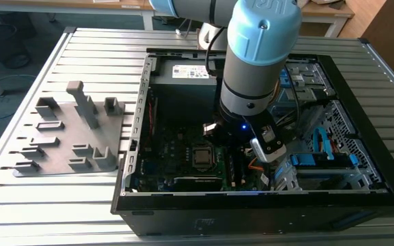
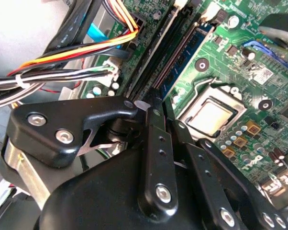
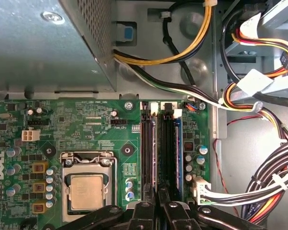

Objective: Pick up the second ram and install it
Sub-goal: 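Insert the second ram into the second slot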

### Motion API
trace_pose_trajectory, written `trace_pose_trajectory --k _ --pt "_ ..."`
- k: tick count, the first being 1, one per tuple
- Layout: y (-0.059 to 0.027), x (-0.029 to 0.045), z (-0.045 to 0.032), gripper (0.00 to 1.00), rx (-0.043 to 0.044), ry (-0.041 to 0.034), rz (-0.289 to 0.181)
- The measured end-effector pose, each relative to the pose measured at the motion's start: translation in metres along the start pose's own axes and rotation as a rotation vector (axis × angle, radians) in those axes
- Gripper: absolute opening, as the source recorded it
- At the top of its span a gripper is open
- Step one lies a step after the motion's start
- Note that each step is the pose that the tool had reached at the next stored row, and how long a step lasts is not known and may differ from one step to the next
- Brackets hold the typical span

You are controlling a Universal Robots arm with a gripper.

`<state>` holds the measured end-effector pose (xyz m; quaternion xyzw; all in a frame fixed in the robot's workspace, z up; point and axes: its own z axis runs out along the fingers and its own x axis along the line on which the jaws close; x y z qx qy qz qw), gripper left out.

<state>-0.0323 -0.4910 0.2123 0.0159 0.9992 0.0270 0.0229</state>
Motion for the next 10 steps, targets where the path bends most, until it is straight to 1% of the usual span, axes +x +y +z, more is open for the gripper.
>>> trace_pose_trajectory --k 3,10 --pt "0.0 0.0 -0.0005 0.14 -0.0025 0.0001 0.0" --pt "-0.0001 0.0 0.0003 0.14 -0.0024 0.0003 0.0"
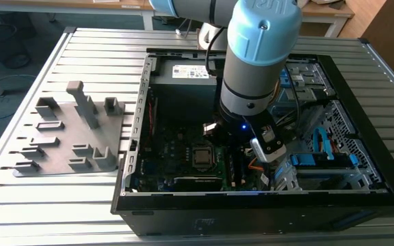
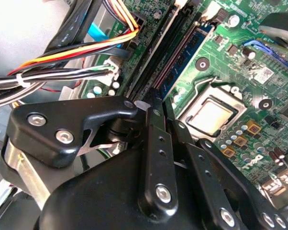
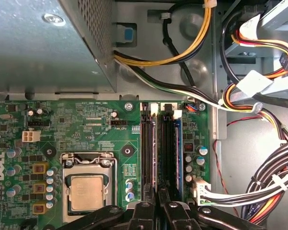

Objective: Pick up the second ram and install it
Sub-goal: 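Insert the second ram into the second slot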

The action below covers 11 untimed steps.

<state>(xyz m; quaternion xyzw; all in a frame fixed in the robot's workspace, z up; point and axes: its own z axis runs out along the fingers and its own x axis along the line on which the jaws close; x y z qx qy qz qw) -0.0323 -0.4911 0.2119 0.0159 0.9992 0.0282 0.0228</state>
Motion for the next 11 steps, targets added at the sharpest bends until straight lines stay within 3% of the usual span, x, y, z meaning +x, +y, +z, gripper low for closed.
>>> trace_pose_trajectory --k 11 --pt "-0.0001 0.0 0.0035 0.14 0.0 0.0 0.0"
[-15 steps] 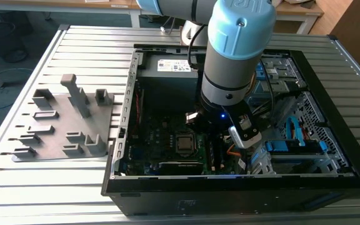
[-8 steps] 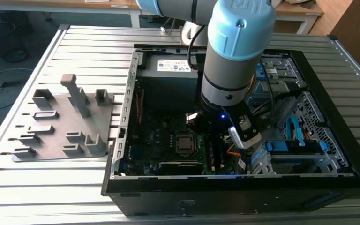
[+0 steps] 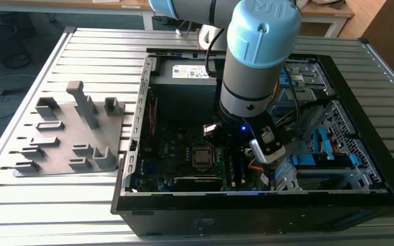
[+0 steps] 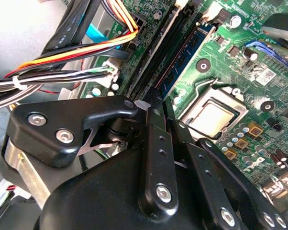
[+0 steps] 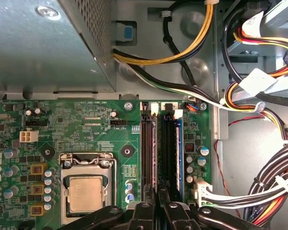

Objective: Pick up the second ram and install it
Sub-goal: 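Insert the second ram into the second slot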

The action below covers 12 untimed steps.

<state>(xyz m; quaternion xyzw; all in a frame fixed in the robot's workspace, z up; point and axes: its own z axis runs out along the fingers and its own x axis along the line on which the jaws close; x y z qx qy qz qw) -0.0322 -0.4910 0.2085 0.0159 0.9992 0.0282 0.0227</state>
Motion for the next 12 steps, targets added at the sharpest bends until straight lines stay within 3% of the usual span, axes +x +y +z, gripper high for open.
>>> trace_pose_trajectory --k 9,12 --pt "0.0001 -0.0001 0.0008 0.14 -0.0003 -0.0001 0.0" --pt "0.0001 -0.0002 0.0009 0.21 -0.0002 -0.0001 0.0"
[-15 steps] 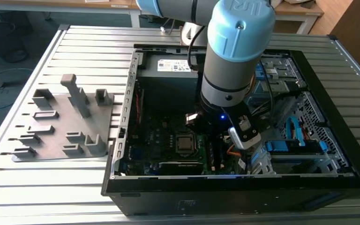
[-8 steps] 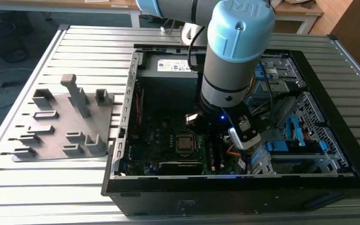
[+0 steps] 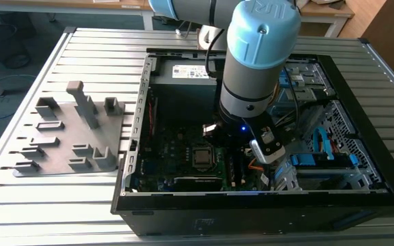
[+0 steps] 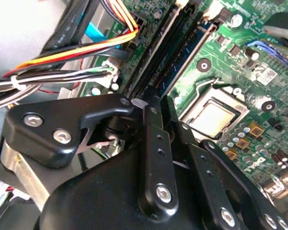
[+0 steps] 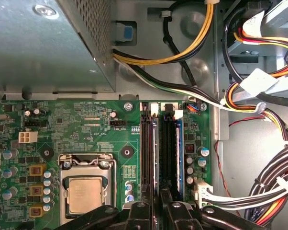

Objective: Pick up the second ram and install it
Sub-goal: 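Insert the second ram into the second slot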

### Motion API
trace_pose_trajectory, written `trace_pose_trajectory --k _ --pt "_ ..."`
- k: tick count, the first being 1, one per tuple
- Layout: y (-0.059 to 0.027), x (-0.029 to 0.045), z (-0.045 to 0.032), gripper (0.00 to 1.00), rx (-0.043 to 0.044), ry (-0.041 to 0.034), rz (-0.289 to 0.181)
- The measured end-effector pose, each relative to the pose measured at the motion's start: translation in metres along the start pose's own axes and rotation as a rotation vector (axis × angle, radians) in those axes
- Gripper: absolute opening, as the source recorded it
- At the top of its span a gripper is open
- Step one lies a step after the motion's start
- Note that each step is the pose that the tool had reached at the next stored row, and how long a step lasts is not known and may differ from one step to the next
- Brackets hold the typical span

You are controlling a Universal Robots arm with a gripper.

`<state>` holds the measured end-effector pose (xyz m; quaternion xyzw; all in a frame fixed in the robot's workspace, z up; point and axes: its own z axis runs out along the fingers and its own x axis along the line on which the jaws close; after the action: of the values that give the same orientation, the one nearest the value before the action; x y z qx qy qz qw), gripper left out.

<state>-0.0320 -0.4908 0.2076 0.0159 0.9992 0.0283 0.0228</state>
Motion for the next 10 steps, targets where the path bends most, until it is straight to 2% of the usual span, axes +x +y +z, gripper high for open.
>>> trace_pose_trajectory --k 2,4,10 --pt "0.0 -0.0001 -0.0013 0.21 0.001 0.0001 0.0" --pt "0.0003 -0.0003 -0.0061 0.21 0.0011 0.0 0.0" --pt "0.0019 -0.0014 -0.0307 0.21 0.0051 -0.0001 0.0"
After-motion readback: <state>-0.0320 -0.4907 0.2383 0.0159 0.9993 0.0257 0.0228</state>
